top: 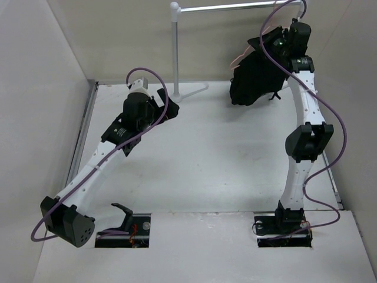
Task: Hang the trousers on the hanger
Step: Place the hanger at the clothesline, then reset both arms
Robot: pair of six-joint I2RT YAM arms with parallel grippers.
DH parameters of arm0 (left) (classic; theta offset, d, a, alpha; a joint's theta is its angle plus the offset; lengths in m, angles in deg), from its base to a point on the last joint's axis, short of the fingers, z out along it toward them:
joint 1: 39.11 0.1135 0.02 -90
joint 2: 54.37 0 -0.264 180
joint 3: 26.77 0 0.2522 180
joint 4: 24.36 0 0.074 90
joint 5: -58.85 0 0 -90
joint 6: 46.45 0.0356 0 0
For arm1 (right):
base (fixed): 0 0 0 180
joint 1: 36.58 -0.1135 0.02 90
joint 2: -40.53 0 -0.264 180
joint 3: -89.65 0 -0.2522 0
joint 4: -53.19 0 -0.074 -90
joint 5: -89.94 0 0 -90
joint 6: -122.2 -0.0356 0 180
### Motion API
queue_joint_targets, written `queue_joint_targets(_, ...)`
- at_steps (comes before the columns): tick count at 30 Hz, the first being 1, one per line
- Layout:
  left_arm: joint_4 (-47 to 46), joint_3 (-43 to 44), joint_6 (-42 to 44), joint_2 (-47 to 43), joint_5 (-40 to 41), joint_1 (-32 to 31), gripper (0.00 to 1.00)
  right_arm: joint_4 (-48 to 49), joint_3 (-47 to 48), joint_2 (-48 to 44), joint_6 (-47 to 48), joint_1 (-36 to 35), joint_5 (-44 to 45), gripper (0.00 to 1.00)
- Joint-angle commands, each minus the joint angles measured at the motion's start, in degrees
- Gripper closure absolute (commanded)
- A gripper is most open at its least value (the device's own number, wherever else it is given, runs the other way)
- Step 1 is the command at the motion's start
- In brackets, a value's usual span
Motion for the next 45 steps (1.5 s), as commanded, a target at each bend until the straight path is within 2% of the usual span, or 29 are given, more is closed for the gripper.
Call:
queue_joint_targets(1, -3.47, -0.29, -0.83, 0.04, -0.63, -0.39, 0.00, 5.04, 0.92, -1.20, 1.05, -0.58, -0.91, 0.99)
queue_joint_targets(5, -4.00, -0.73, -1.18, 0.04, -0.63, -0.39, 0.00, 5.92, -2.68, -2.43, 1.14, -0.50, -0.30, 0.93)
queue_joint_targets(8, -4.00, -1.08, -1.62, 0.13, -0.98, -0.31, 0.00, 7.06, -5.32, -3.13, 1.31, -0.50, -0.21, 0.81)
queue_joint_targets(18, -4.00, -1.70, -3.38, 0.04, -1.86, 0.57, 0.00, 9.52, -13.31, -9.54, 2.54, 0.03, 1.37, 0.20)
queue_joint_targets(20, -4.26, -1.61, -3.47, 0.21, -1.86, 0.40, 0.00, 10.04, -16.47, -12.35, 3.50, 0.12, 2.51, 0.00)
queue_joint_targets(26, -4.44, 0.23, -4.00, 2.94, -2.56, -1.18, 0.00, 15.05, -30.00, -22.63, 4.39, 0.56, 4.71, 0.00)
queue_joint_targets(35, -3.74, 3.22, -4.00, 7.77, -1.95, -3.47, 0.00, 14.80, -50.74, -38.19, 6.67, 1.44, 13.58, 0.00)
queue_joint_targets(39, -3.39, 2.70, -3.65, 9.71, -1.95, -4.87, 0.00, 14.27, -65.94, -48.56, 6.41, 1.17, 19.38, 0.00)
queue_joint_targets(45, -2.07, -2.92, -2.94, 13.83, -1.25, -7.95, 0.00, 8.39, -89.23, -60.95, 6.50, -0.14, 24.92, 0.00)
